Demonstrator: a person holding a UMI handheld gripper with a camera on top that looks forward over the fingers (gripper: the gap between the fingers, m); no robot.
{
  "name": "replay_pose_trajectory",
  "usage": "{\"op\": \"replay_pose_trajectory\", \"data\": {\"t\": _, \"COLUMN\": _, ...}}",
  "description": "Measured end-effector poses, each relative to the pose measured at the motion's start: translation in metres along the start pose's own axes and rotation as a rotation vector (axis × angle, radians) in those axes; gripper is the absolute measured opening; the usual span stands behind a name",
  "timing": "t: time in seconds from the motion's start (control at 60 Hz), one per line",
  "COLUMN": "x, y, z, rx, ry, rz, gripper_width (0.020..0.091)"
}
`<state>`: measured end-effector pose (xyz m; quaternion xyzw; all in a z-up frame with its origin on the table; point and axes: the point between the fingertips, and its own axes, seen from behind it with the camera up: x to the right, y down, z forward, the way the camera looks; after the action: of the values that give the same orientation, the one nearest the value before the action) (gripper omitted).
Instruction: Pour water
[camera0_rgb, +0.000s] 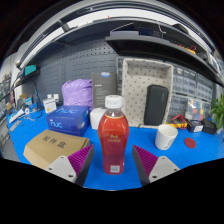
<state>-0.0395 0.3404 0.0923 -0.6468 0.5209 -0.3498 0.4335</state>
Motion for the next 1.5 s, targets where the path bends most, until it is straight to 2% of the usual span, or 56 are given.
{"op": "replay_pose_trajectory", "data": {"t": 0.083, "x": -0.002, "y": -0.006, "z": 0.02, "rx": 0.024, "ry": 0.001, "rz": 0.014, "gripper_width": 0.0765}}
{"op": "replay_pose_trajectory", "data": {"t": 0.167, "x": -0.005, "y": -0.011, "z": 0.035, "rx": 0.056, "ry": -0.011, "rz": 0.01, "gripper_width": 0.0678}}
{"op": "replay_pose_trajectory", "data": {"t": 0.2, "x": -0.004, "y": -0.009, "z": 0.04, "rx": 0.059, "ry": -0.01, "rz": 0.01, "gripper_width": 0.0545}}
{"op": "replay_pose_trajectory", "data": {"t": 0.233, "x": 0.003, "y": -0.011, "z": 0.045, "rx": 0.074, "ry": 0.016, "rz": 0.004, "gripper_width": 0.0451}}
{"op": "replay_pose_trajectory", "data": {"t": 0.333, "x": 0.008, "y": -0.013, "z": 0.045, "rx": 0.092, "ry": 0.014, "rz": 0.06, "gripper_width": 0.0409}}
{"op": "replay_pose_trajectory", "data": {"t": 0.367, "x": 0.009, "y": -0.015, "z": 0.045, "rx": 0.104, "ry": 0.017, "rz": 0.069, "gripper_width": 0.0372}}
{"op": "replay_pose_trajectory", "data": {"t": 0.383, "x": 0.009, "y": -0.015, "z": 0.045, "rx": 0.111, "ry": 0.015, "rz": 0.068, "gripper_width": 0.0395}}
{"op": "replay_pose_trajectory", "data": {"t": 0.4, "x": 0.009, "y": -0.015, "z": 0.045, "rx": 0.116, "ry": 0.014, "rz": 0.065, "gripper_width": 0.0335}}
{"op": "replay_pose_trajectory", "data": {"t": 0.467, "x": 0.008, "y": -0.014, "z": 0.046, "rx": 0.128, "ry": 0.009, "rz": 0.05, "gripper_width": 0.0268}}
{"op": "replay_pose_trajectory", "data": {"t": 0.667, "x": 0.012, "y": -0.015, "z": 0.047, "rx": 0.122, "ry": -0.006, "rz": 0.091, "gripper_width": 0.0268}}
{"op": "replay_pose_trajectory", "data": {"t": 0.85, "x": 0.031, "y": -0.019, "z": 0.059, "rx": 0.046, "ry": -0.029, "rz": 0.241, "gripper_width": 0.0268}}
{"op": "replay_pose_trajectory", "data": {"t": 1.0, "x": 0.05, "y": -0.046, "z": 0.077, "rx": 0.015, "ry": -0.076, "rz": 0.571, "gripper_width": 0.0267}}
{"op": "replay_pose_trajectory", "data": {"t": 1.233, "x": 0.076, "y": -0.099, "z": 0.104, "rx": 0.066, "ry": -0.18, "rz": 1.226, "gripper_width": 0.0274}}
{"op": "replay_pose_trajectory", "data": {"t": 1.5, "x": 0.103, "y": -0.114, "z": 0.116, "rx": 0.147, "ry": -0.255, "rz": 1.753, "gripper_width": 0.0275}}
